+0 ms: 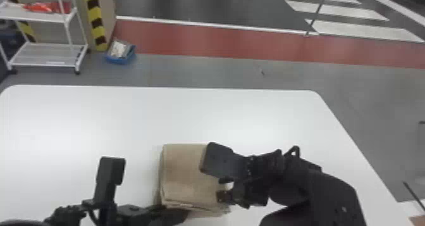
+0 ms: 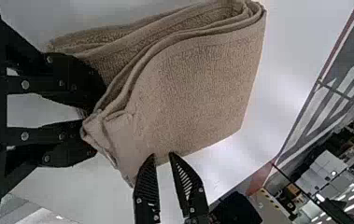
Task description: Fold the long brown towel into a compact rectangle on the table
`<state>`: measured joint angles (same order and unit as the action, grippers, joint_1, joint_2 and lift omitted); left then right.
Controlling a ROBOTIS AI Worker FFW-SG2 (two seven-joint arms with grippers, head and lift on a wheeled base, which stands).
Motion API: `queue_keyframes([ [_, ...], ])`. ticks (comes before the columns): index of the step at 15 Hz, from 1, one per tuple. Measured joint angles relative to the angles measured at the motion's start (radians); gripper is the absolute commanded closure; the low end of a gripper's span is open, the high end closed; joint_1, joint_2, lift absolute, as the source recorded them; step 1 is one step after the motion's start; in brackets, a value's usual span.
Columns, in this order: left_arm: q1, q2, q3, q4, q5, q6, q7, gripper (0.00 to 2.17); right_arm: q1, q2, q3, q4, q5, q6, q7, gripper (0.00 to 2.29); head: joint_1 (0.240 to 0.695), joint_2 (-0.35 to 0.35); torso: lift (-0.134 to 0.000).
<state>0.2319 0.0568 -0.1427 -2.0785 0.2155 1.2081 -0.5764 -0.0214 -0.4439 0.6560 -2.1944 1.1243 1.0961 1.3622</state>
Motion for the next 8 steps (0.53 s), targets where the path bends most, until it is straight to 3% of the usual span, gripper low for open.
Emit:
queue_keyframes([
  [8,0.01,0.001,-0.018,-0.043,-0.079,0.07,-0.024,0.08,-0.003,0.015,0.015,0.017,0.005,-0.002,0.0,0.84,0.695,-0.17,-0.124],
])
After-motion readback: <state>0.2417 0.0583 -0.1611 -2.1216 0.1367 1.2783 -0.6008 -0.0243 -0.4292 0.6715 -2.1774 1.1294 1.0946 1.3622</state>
